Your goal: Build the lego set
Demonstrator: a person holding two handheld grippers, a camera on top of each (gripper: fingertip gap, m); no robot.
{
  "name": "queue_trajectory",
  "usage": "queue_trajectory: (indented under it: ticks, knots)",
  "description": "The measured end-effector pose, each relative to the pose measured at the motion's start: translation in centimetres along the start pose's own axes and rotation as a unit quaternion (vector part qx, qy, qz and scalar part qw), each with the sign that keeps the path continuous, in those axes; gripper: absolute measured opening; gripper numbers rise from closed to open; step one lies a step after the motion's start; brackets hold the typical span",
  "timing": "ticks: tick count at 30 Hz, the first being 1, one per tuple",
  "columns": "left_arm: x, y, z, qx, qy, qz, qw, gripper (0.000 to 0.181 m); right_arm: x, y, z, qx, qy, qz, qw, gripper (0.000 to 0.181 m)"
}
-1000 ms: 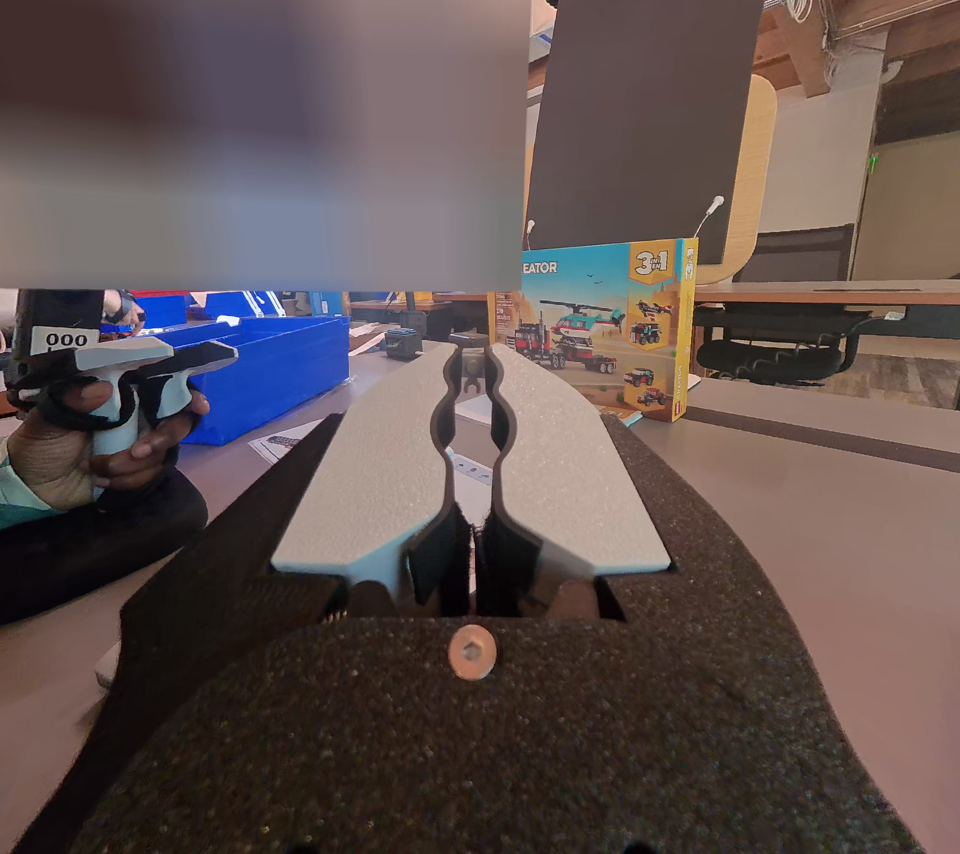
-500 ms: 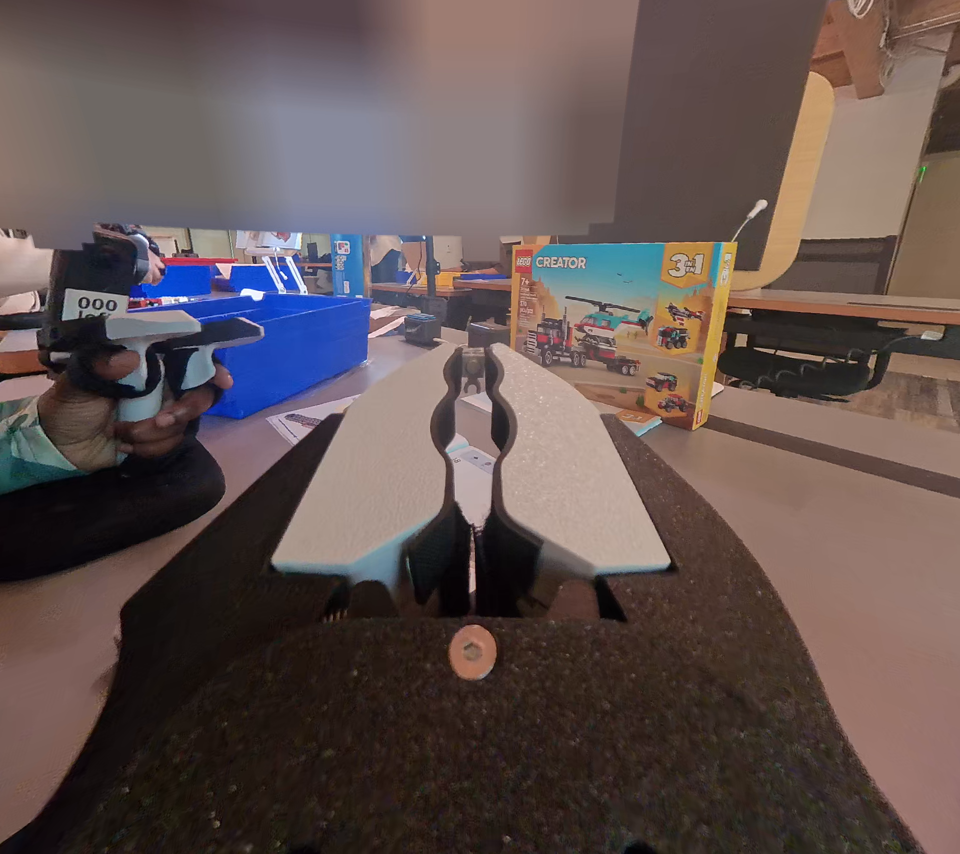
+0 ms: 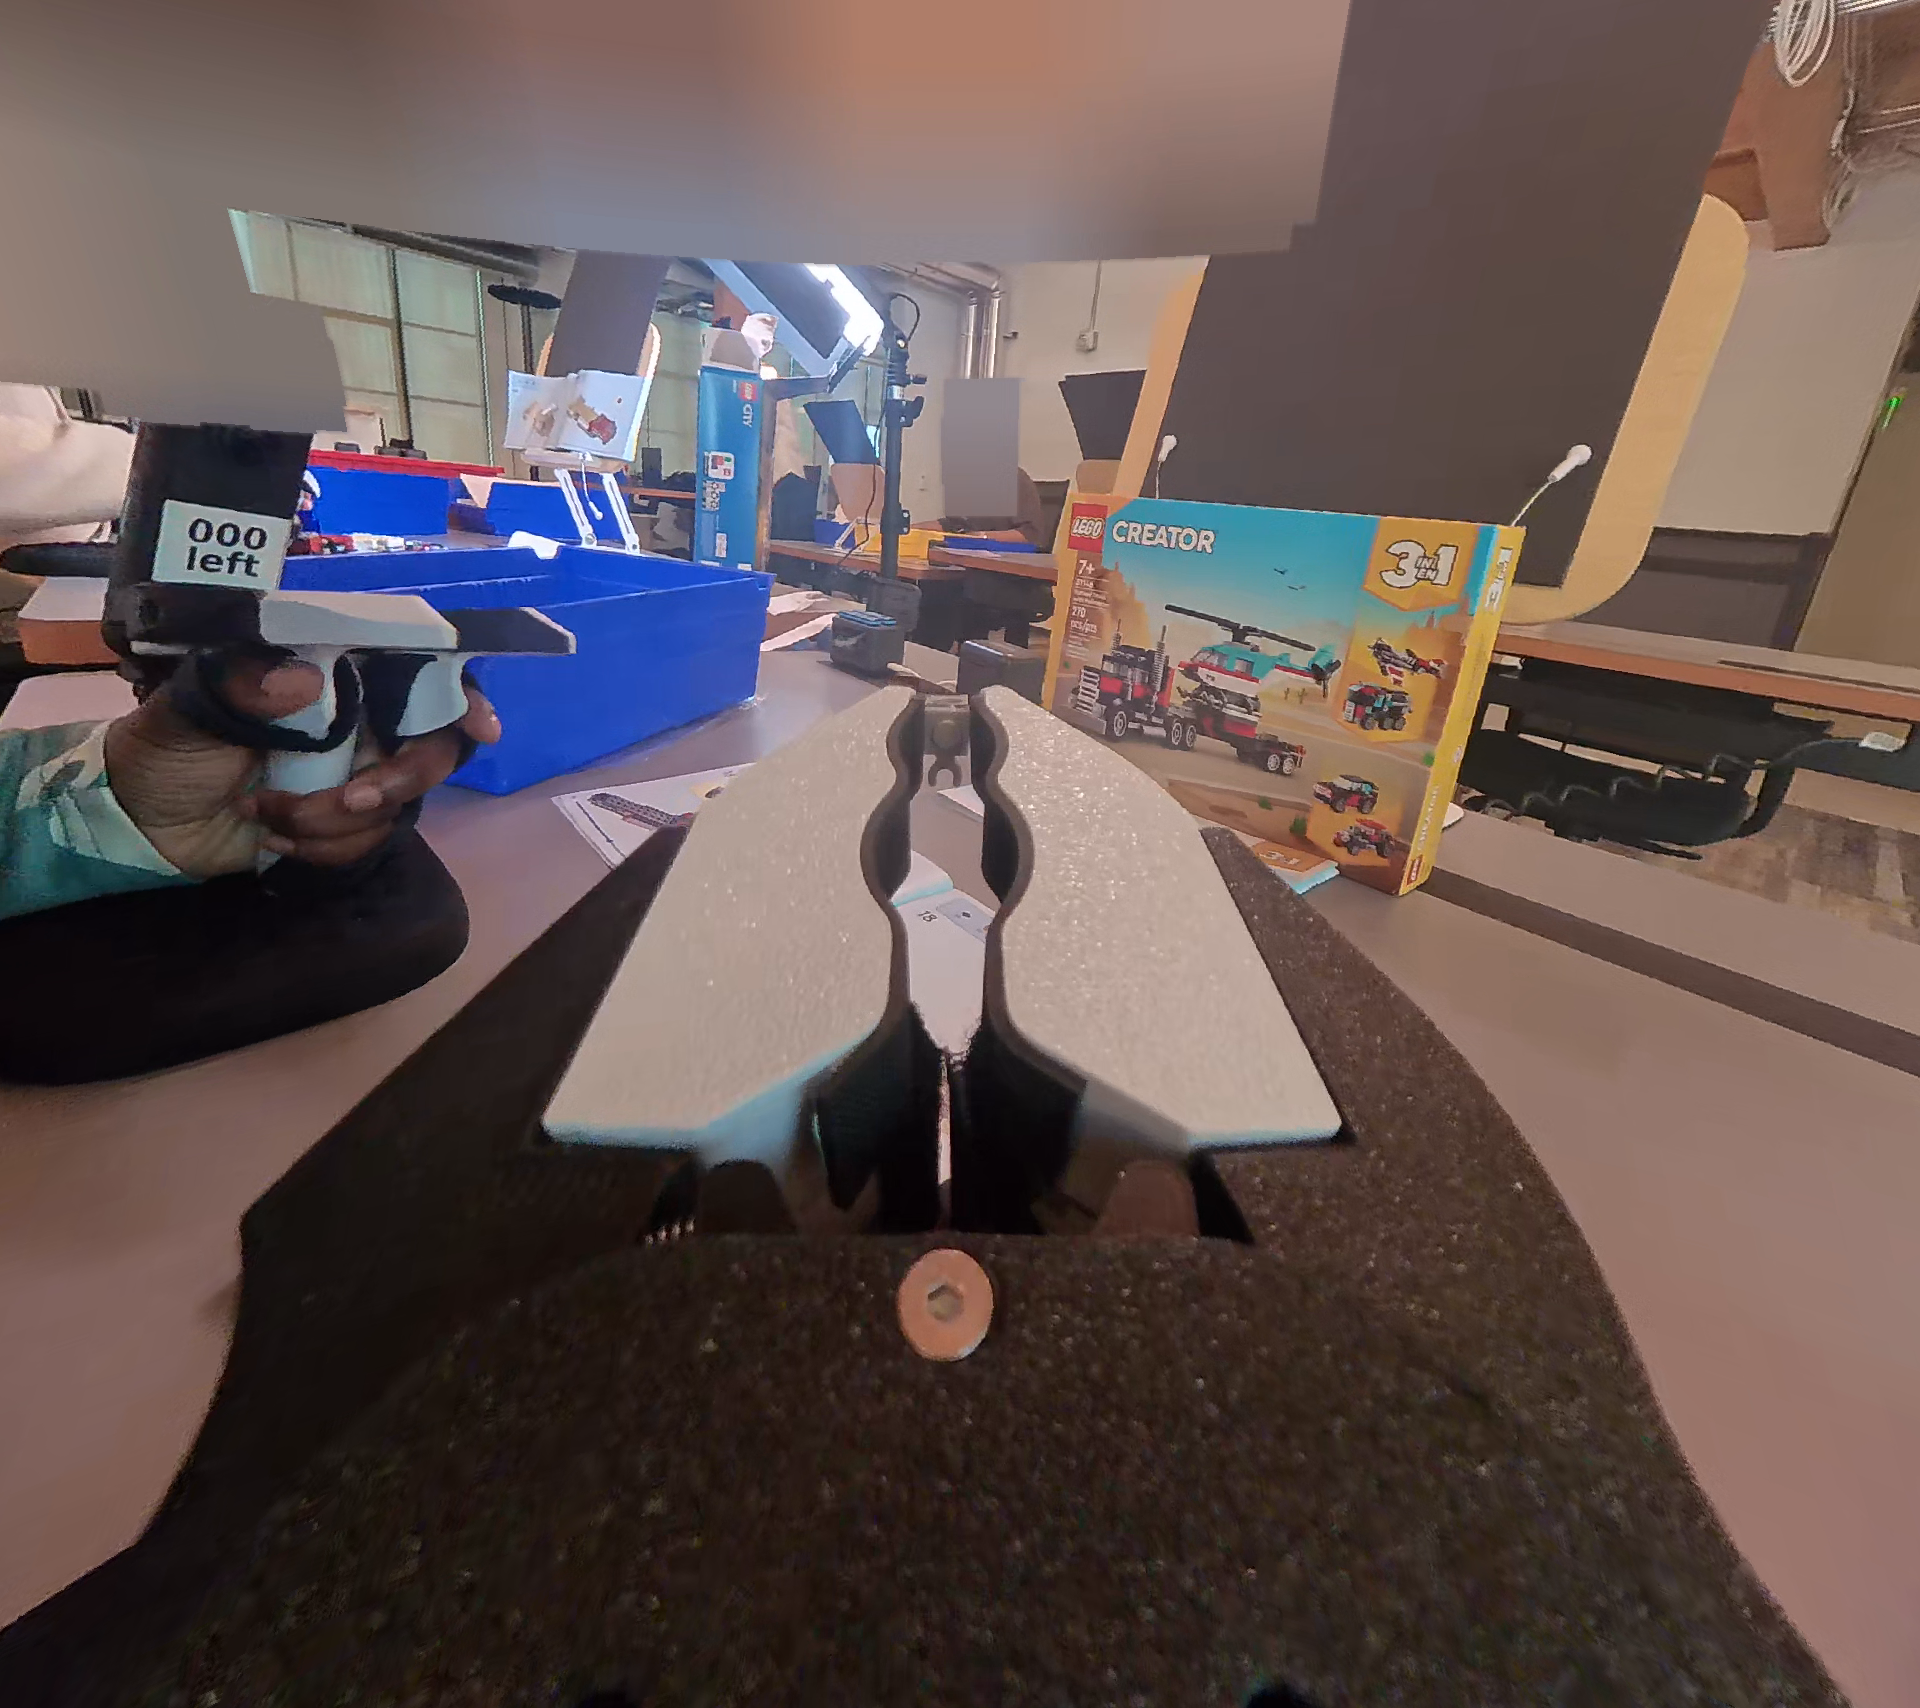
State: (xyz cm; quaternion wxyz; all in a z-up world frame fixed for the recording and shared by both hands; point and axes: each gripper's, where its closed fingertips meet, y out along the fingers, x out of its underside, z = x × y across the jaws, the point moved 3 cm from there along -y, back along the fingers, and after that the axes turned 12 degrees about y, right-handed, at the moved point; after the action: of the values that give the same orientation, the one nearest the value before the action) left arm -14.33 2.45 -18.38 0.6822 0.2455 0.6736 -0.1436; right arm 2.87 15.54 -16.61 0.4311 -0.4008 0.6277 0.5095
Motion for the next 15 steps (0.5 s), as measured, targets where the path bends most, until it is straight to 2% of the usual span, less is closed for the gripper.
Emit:
queue_trajectory:
  ticks: [15]
  knots:
    - [0.24, 0.31, 0.31, 0.002, 0.015, -0.015, 1.000, 0.038, 0.52, 0.26, -0.63, -0.005, -0.031, -0.023, 0.999, 0.008]
